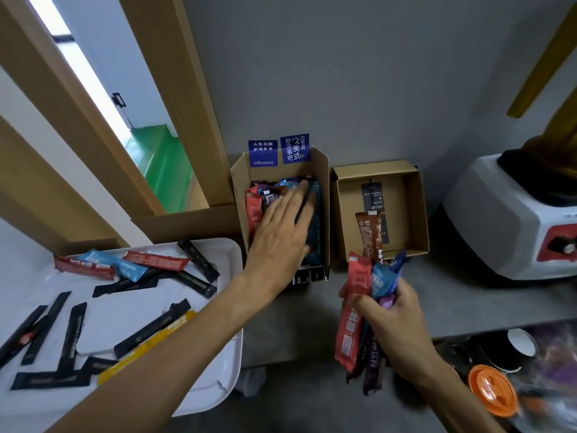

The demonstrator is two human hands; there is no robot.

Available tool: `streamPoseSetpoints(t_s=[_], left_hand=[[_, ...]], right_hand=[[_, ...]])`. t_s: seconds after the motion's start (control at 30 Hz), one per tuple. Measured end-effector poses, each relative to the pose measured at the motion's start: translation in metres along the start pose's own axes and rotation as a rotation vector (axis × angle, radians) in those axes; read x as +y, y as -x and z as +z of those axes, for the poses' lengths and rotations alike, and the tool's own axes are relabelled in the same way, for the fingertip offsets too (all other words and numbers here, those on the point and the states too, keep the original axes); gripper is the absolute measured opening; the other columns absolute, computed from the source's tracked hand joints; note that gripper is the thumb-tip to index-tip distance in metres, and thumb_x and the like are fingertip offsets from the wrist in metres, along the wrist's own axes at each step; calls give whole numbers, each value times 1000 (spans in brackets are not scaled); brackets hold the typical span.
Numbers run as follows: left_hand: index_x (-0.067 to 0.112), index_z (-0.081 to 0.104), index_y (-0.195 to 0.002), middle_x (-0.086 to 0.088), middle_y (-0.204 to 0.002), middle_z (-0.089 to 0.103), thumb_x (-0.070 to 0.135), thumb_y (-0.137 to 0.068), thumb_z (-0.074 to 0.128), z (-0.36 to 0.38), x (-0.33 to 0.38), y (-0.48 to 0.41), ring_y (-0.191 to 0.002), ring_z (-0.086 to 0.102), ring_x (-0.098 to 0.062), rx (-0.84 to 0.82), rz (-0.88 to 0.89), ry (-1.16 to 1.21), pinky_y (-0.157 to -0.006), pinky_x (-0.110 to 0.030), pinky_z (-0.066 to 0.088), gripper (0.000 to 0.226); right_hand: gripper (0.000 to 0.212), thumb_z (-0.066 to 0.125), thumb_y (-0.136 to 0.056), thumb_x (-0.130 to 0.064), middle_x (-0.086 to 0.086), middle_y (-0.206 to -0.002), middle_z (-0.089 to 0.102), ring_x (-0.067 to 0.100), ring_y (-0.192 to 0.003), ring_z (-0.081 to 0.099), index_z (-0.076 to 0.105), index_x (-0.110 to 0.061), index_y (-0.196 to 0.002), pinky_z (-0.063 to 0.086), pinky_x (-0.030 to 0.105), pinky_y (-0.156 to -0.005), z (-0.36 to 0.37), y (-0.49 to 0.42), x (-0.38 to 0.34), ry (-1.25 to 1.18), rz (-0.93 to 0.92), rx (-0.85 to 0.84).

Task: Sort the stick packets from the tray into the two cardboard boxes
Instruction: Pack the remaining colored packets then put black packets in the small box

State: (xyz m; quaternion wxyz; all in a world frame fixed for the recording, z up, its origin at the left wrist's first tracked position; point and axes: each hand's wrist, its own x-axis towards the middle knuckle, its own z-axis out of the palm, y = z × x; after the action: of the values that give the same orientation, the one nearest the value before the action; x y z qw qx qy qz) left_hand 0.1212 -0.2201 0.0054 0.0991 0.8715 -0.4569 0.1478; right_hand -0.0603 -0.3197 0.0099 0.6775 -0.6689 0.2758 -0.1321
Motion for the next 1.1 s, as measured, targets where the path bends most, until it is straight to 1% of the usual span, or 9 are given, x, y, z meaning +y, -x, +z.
streamPoseSetpoints(t_s=[0.27,0.47,0.57,0.63,0.7,0.77,0.83,0.93,1.1], left_hand=[[6,18,-155,-17,-165,7,22,-77,82,1,-2,-1,-150,17,-35,-45,19,0,-118,-44,10,102],[3,30,-151,-18,-163,19,23,-72,87,-3,-1,-1,-149,17,-29,-14,25,10,-117,-44,6,100],[7,29,-152,-13,-165,15,22,-78,82,-6,-3,-1,-150,18,-30,-9,26,55,-116,-44,5,93],[12,29,-153,-6,-164,15,22,-86,74,-15,-2,2,-150,17,-24,30,-12,198,-120,-39,10,81],[18,46,-145,0,-152,39,24,-93,66,-37,0,8,-141,35,-12,42,-132,536,-118,-31,31,56],[19,63,-126,5,-124,63,28,-96,60,-62,4,12,-116,57,-5,-105,-197,969,-98,-28,51,32],[14,67,-115,2,-109,71,23,-94,62,-80,6,18,-104,66,-8,-288,-189,1201,-88,-27,55,24],[12,68,-104,1,-101,73,12,-91,68,-86,2,25,-98,69,-9,-295,-222,1169,-84,-27,56,14],[25,60,-106,9,-97,67,15,-94,64,-105,-23,5,-85,68,1,36,-383,821,-70,-13,52,16]], right_hand=[[25,70,-84,-6,7,-98,72,19,-89,71,61,-18,-104,55,28,-75,3,0,1,-27,5,11],[23,69,-85,-6,7,-96,71,20,-88,71,62,-19,-102,57,29,-75,10,0,0,-31,-11,8],[22,70,-85,-7,4,-94,71,19,-88,71,61,-21,-100,55,26,-73,12,1,-1,-50,-1,14],[22,70,-85,-7,3,-94,70,17,-87,71,61,-19,-100,55,25,-71,11,3,-3,-55,5,9],[23,71,-85,-5,3,-93,71,13,-86,72,61,-18,-101,57,23,-67,10,5,-5,-44,1,-16],[24,71,-84,-2,1,-89,72,11,-85,71,61,-18,-99,60,23,-71,10,8,-7,-15,-5,-66],[26,69,-85,2,0,-89,73,9,-84,71,61,-19,-98,58,19,-72,14,11,-8,10,-6,-150],[27,69,-86,-1,4,-93,72,6,-86,70,60,-20,-102,53,11,-68,22,14,-9,52,5,-225],[46,68,-86,1,1,-102,72,12,-87,73,55,-26,-122,54,13,-68,24,13,-2,-12,27,-172]])
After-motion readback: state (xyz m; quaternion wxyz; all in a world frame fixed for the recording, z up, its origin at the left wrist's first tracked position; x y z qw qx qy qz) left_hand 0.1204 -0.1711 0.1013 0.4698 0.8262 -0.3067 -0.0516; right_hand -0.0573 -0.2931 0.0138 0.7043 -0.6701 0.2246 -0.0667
